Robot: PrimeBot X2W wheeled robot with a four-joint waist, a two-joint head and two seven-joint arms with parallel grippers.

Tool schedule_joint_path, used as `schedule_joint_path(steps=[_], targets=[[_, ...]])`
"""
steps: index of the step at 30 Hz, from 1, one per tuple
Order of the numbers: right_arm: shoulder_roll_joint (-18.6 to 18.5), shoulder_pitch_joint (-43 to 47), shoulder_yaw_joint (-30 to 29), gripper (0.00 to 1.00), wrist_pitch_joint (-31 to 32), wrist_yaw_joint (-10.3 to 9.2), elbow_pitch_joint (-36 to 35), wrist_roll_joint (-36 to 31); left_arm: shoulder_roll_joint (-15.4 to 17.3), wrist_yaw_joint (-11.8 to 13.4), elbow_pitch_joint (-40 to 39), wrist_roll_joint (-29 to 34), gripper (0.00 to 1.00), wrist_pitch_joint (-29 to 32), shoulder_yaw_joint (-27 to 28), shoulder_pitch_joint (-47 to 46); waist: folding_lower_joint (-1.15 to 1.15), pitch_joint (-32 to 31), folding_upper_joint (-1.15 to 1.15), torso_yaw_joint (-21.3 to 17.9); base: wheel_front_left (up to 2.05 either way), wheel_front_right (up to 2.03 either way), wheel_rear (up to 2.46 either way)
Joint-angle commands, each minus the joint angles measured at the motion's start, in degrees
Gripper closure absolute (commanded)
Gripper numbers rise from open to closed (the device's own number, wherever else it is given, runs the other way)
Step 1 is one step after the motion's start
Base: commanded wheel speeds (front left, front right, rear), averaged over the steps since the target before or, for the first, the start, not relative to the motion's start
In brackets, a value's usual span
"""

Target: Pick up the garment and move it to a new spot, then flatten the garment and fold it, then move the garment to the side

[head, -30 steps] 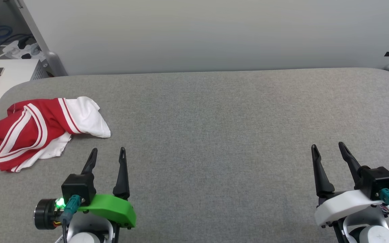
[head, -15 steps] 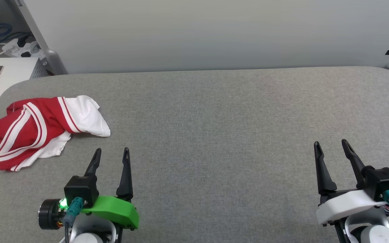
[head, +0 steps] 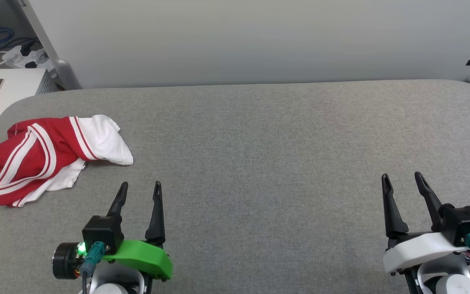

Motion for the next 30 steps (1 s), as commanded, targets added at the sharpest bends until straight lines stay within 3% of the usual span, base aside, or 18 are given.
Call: schedule_joint_path(steps=[1,19,30], targets=[[0.07,-0.40,-0.18,0.00,-0.61,-0.04,0.19,0.35,-0.21,-0.42,0.20,-0.51,0.00,-0.64,-0.24,-0.23,0.00,0.02,0.00,0.00,0.00,0.00,0.00],[0.09,-0.23,0.02,0.00,-2.71,-0.05,1.15,1.43,-0.26,-0.84,0.75,-1.96,0.00,-2.77,-0.97,-0.04,0.00,0.18,0.00,0.91,0.00,0.00,0.00],[0.10,0.08,2.16,0.00,-4.01,-0.05,0.54,2.02,-0.29,-1.02,0.87,-2.54,0.00,-4.08,-0.83,-0.33,0.00,0.87,0.00,6.68,0.00,0.00,0.00]])
